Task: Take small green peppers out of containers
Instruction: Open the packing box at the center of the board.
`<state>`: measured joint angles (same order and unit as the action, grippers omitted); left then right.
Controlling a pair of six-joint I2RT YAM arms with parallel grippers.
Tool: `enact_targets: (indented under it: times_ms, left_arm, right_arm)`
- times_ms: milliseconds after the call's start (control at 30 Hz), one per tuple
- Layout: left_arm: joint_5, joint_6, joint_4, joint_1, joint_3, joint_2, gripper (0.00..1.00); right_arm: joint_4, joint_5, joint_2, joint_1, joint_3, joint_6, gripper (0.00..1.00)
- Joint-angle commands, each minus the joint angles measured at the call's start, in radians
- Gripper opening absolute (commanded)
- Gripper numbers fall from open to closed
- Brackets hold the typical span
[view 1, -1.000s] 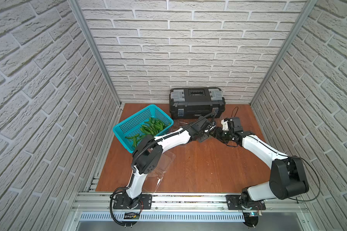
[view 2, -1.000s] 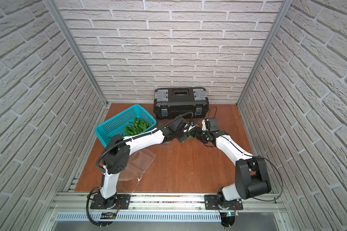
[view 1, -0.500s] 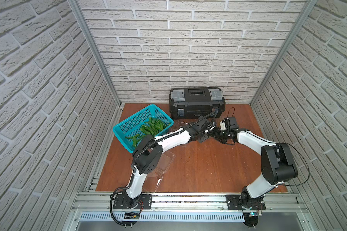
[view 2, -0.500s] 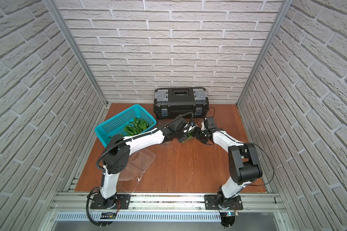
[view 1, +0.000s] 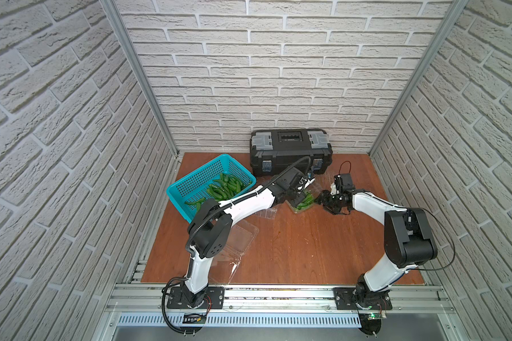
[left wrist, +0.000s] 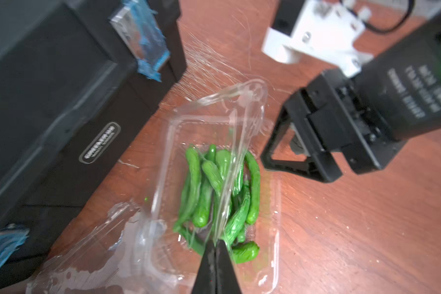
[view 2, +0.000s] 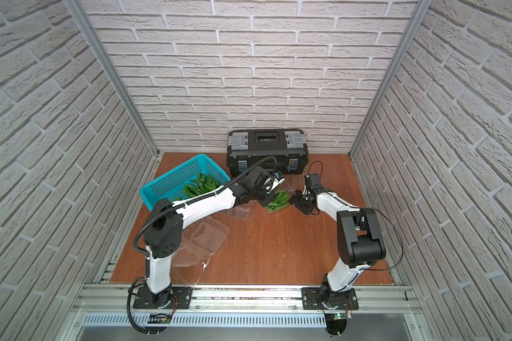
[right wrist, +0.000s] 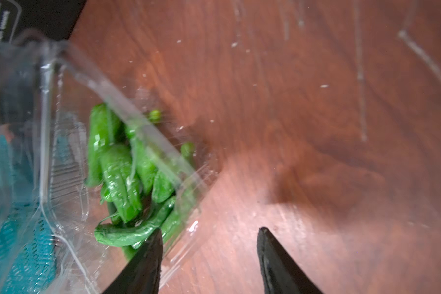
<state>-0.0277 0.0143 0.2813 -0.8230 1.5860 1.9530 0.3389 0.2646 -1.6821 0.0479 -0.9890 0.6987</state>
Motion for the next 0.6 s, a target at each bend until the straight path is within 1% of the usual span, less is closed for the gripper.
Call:
enact_targets:
  times_ms: [0, 67, 100, 133, 167, 200, 233, 267, 367, 400, 500, 567]
  left_arm:
    - [-0.075, -0.090, -0.040, 0.041, -0.029, -0.051, 0.00]
    - [-0.090, -0.111, -0.050, 0.054, -0.034, -0.058, 0.00]
    - [-0.092, -0.122, -0.059, 0.061, -0.039, -0.062, 0.04]
    - [-0.094, -0.134, -0.066, 0.068, -0.045, -0.068, 0.10]
    - [-0.099, -0.151, -0.081, 0.078, -0.054, -0.075, 0.18]
    - [-0.103, -0.178, -0.097, 0.090, -0.063, -0.085, 0.32]
    - [-0.105, -0.200, -0.116, 0.102, -0.073, -0.093, 0.37]
    - [-0.105, -0.228, -0.139, 0.116, -0.086, -0.106, 0.39]
    - [-0.097, -0.316, -0.221, 0.161, -0.138, -0.149, 0.62]
    - [-0.079, -0.338, -0.248, 0.175, -0.156, -0.165, 0.67]
    - [-0.015, -0.402, -0.331, 0.211, -0.217, -0.210, 0.76]
    - [0.013, -0.429, -0.352, 0.232, -0.231, -0.221, 0.83]
  right_arm:
    - [0.023, -0.023, -0.002, -0.014, 0.008, -0.019, 0.60]
    - [0.026, -0.018, 0.005, -0.016, 0.006, -0.029, 0.60]
    - [0.026, -0.011, 0.015, -0.016, 0.006, -0.037, 0.60]
    - [0.026, -0.005, 0.027, -0.017, 0.003, -0.043, 0.60]
    - [0.031, -0.003, 0.043, -0.017, -0.001, -0.054, 0.60]
    - [0.041, -0.004, 0.065, -0.016, -0.007, -0.066, 0.60]
    - [0.055, -0.013, 0.084, -0.016, -0.014, -0.078, 0.60]
    - [0.078, -0.030, 0.109, -0.014, -0.024, -0.094, 0.60]
    - [0.139, -0.078, 0.177, -0.011, -0.053, -0.137, 0.59]
    - [0.154, -0.090, 0.197, -0.008, -0.062, -0.149, 0.59]
    - [0.189, -0.101, 0.229, 0.014, -0.097, -0.181, 0.59]
    - [0.211, -0.073, 0.213, 0.034, -0.137, -0.203, 0.57]
